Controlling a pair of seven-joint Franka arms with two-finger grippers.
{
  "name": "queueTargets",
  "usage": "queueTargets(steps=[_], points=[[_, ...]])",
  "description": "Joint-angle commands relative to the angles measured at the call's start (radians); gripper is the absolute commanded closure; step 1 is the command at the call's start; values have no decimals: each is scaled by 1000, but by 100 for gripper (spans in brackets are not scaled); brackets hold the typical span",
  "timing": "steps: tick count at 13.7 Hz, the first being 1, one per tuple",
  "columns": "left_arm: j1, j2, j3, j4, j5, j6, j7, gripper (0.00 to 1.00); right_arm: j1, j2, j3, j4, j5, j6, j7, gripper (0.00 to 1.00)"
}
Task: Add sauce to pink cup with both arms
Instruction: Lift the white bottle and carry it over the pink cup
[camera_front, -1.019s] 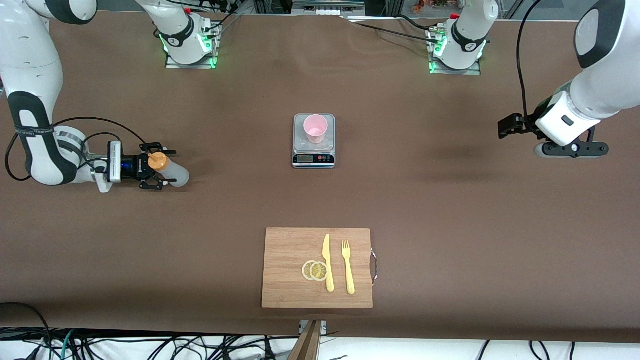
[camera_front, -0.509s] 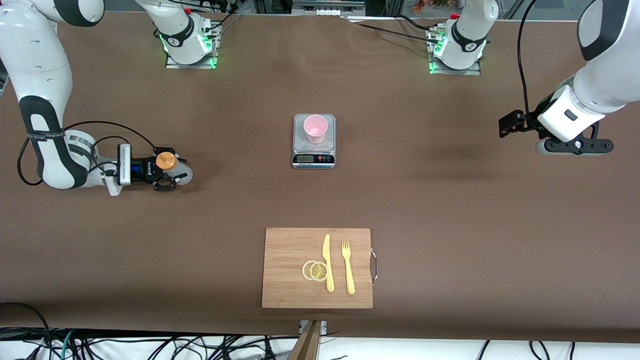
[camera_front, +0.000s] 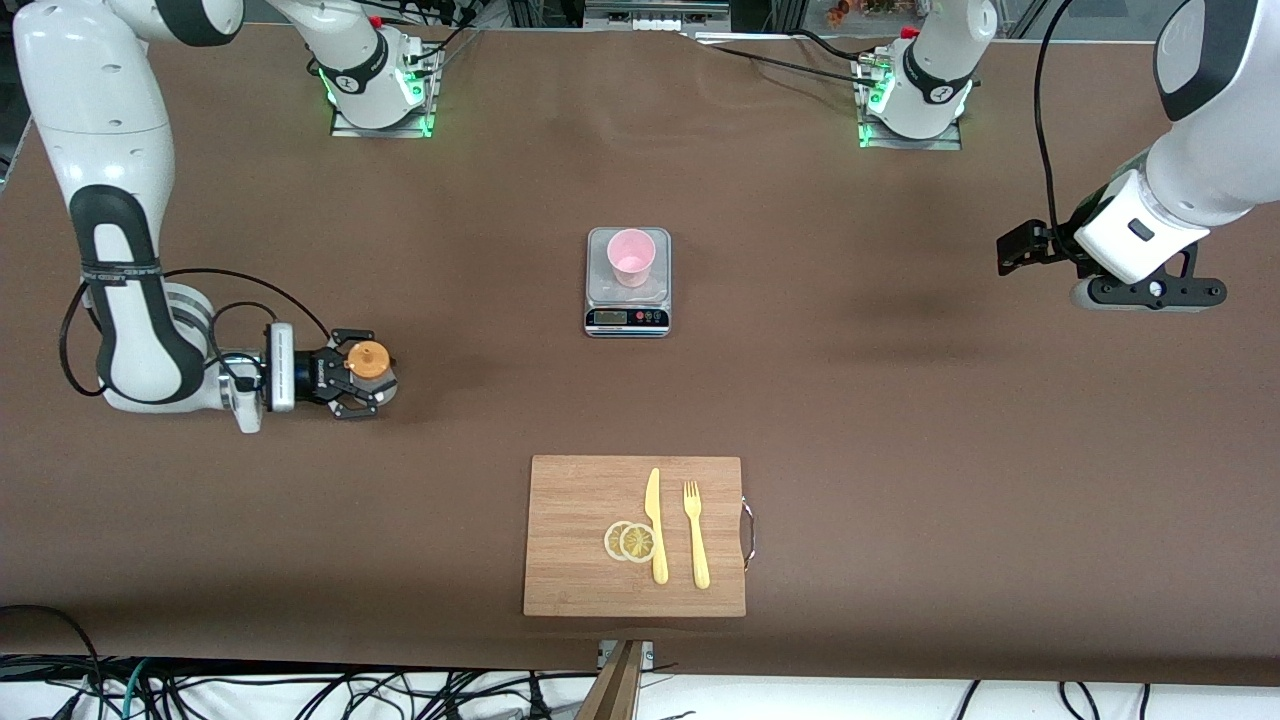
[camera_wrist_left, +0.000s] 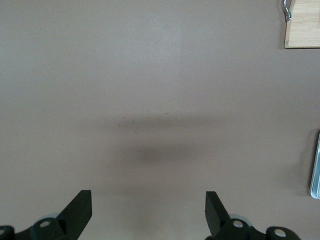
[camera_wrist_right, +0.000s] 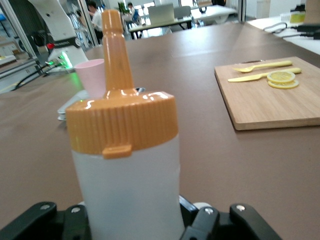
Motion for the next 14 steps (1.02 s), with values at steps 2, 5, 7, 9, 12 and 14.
queueTargets(steps=[2,5,7,9,12,14], points=[[-11,18,0,35,20,-26,3,0,140,-96,-11,-18,-98,164,178,100],[-11,21,-1,35,20,-26,3,0,262,-185,-13,-13,-382,259,405,100],[-11,24,-1,37,20,-26,3,0,322,-219,-10,-13,-538,270,561,100],[-11,26,-1,37,21,-26,3,0,373,-242,-10,-13,-619,271,657,100],[-11,26,-1,38,21,-26,3,0,447,-284,-10,-15,-742,267,819,100],[-11,26,-1,38,21,-26,3,0,491,-299,-8,-18,-800,262,916,100]])
